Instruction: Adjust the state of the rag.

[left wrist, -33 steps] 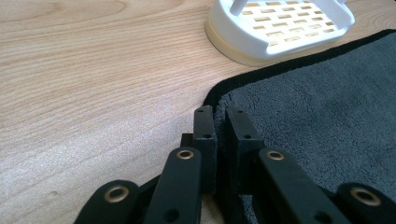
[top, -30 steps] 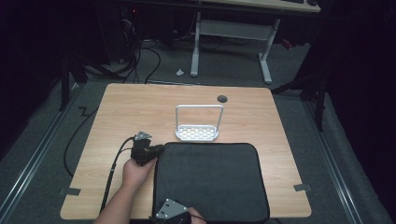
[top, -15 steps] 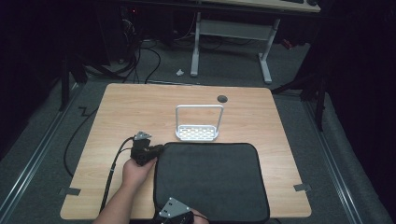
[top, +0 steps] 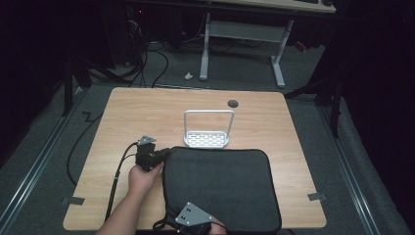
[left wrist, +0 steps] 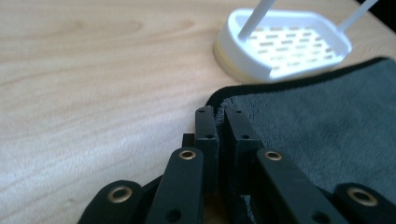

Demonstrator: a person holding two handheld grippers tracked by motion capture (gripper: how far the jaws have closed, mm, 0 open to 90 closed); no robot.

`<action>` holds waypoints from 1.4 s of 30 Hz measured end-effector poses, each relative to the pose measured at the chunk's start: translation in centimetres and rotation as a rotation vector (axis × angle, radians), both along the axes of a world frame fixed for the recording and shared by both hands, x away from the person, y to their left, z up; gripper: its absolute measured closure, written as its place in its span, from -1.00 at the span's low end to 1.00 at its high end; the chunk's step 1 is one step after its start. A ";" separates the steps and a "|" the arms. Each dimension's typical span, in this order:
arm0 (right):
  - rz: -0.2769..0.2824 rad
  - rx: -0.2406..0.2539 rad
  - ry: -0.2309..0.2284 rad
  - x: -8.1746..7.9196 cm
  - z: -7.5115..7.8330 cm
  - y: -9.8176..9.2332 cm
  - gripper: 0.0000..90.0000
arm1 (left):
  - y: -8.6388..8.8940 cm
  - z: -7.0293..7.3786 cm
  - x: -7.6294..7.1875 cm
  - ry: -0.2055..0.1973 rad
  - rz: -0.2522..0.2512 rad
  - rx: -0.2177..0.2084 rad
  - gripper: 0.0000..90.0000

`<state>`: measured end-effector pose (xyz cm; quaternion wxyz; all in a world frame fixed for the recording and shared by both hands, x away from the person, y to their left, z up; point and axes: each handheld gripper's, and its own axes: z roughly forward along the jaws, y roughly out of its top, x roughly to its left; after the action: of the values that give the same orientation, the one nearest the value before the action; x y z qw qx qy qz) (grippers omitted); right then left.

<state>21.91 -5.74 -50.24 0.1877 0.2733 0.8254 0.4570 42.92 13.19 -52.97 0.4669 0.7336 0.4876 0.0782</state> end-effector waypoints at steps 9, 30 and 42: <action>0.042 0.038 -0.056 0.4 1.8 2.3 0.94 | 2.5 1.3 -0.3 -0.053 0.055 -0.030 0.89; 0.142 0.163 -0.095 2.1 5.0 8.4 0.94 | 10.9 5.9 -1.8 -0.147 0.163 -0.073 0.90; 0.052 0.116 -0.099 0.3 4.0 1.2 0.94 | 1.4 6.1 -2.1 -0.164 0.001 -0.055 0.89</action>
<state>22.18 -4.50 -46.19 0.2004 0.2392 0.7940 0.5216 40.86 14.59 -46.90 0.5253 0.7114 0.4499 0.1249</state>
